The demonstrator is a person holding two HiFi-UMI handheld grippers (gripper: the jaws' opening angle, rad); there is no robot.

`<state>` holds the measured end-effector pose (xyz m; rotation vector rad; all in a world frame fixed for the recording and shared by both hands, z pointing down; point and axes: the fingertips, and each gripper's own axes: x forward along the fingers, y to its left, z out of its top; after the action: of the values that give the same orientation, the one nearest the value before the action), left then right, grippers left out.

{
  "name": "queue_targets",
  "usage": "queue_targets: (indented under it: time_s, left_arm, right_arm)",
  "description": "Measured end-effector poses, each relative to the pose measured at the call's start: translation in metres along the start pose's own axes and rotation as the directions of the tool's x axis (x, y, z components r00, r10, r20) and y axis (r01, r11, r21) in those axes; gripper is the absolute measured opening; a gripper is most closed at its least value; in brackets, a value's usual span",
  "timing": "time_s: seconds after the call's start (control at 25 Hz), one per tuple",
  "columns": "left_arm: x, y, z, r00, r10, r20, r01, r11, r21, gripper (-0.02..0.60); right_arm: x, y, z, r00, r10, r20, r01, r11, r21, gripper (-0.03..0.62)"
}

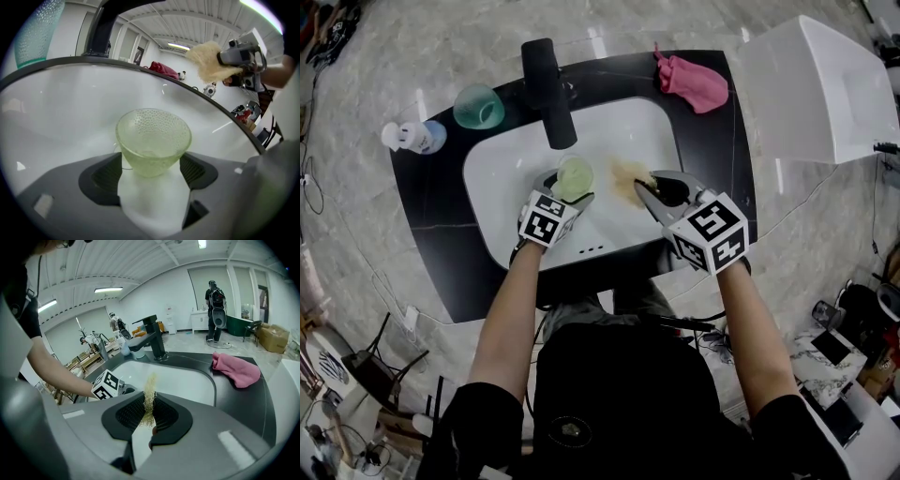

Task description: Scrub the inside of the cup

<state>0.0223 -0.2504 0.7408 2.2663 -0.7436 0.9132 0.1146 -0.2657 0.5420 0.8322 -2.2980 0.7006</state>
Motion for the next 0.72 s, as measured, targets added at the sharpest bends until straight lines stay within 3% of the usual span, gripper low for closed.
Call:
queue_targets:
  time_s: [0.36,0.6,0.68,0.72]
  left_arm:
    - [-0.05,-0.012,0.005,0.999,0.049,-0.002,-0.049,0.998,-0.034,0.363]
    - [-0.096,-0.029,0.029,0.984,0.156,0.089,-0.157,0.988,0.003,0.12]
    - [-0.112,-0.036,0.036,0.971,0.205,0.123,-0.205,0.979,-0.017,0.018]
    - [-0.119,-0.041,0.039,0.965,0.221,0.138,-0.218,0.975,-0.034,0.0]
  right_arm:
    - [-0.008,0.003,-0.006,1.0,0.031,0.004,-0.03,0.999,-0.034,0.041]
    - [-0.026,0.004,-0.002,0.997,0.052,0.049,-0.049,0.997,-0.062,0.041]
    - [-0.034,0.005,-0.002,0.996,0.064,0.06,-0.059,0.996,-0.074,0.041]
    - [-0.037,0.005,-0.003,0.996,0.07,0.063,-0.065,0.995,-0.081,0.041]
